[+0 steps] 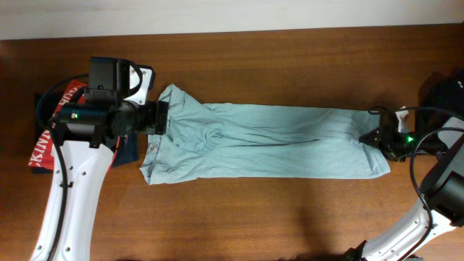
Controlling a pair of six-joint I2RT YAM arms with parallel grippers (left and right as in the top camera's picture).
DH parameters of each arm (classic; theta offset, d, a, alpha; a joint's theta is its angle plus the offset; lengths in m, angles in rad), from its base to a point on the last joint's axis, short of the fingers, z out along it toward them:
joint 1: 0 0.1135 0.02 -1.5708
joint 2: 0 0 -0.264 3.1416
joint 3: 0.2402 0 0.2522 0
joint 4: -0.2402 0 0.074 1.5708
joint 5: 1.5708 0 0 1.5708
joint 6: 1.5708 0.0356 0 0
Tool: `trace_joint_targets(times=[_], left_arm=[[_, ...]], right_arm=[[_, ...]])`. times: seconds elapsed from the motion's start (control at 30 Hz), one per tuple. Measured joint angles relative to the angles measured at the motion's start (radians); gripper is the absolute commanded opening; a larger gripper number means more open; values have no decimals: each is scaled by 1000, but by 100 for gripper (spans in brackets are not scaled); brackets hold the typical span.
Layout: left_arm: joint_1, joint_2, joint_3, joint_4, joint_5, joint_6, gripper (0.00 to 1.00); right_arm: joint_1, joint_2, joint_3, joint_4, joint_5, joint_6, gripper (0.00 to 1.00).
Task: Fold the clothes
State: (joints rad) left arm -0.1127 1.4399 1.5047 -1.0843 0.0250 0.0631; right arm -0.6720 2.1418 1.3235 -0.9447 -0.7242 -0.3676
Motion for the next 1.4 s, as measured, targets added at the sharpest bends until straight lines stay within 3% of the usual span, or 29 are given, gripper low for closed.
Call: trace_joint_targets(times=[0.27, 0.87, 1.07, 1.4], left_arm=[[0, 0, 0, -1, 0, 0, 85], [0, 0, 0, -3, 0, 0, 85], [1, 0, 0, -3, 0, 0, 85], [1, 0, 0, 5, -8, 4, 84]], right_arm=[[-12, 16, -7, -10, 43, 23, 9], [1, 53, 112, -131, 116, 119, 4], [0, 86, 282, -248, 345, 193, 4], [-3, 109, 765, -540, 628, 275, 4]])
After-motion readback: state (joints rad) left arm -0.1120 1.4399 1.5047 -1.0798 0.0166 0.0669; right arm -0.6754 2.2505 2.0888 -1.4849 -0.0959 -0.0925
